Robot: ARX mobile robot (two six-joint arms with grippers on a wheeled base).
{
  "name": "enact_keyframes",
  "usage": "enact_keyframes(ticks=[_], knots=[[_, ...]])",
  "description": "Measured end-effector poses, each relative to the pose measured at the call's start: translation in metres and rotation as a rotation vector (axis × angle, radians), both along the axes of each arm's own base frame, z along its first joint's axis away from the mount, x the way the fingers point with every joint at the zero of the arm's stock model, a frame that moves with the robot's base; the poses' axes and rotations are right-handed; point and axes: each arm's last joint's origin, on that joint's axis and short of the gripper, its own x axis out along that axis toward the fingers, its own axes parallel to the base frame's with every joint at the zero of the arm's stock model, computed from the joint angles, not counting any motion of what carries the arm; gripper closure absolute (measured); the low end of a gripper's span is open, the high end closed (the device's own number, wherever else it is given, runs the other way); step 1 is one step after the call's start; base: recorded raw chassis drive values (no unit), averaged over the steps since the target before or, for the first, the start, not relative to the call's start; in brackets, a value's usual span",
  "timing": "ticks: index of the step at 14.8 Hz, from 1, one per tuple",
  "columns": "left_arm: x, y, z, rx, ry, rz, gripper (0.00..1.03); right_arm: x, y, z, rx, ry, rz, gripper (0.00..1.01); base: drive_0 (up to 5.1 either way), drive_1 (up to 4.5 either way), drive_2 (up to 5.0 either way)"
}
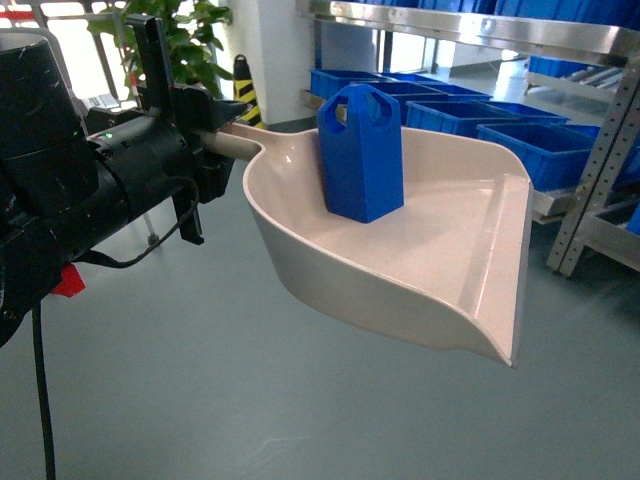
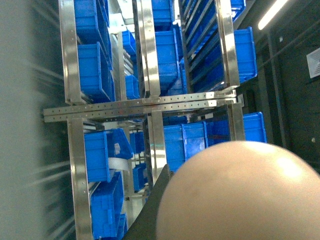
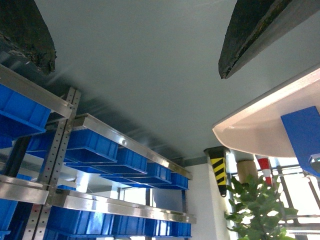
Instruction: Place part in tray to right shelf
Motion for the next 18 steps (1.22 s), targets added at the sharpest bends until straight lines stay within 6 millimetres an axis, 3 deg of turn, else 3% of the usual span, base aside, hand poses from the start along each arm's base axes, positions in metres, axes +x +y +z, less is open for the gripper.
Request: enact_keyframes(ticks=[18], knots=[[0.0001, 0.0003, 0.0000, 0.000, 0.000, 0.003, 0.91, 0.0000, 0.0000, 0.0000, 0.000, 0.000, 0.000, 0.03, -1.6, -1.62, -1.6]])
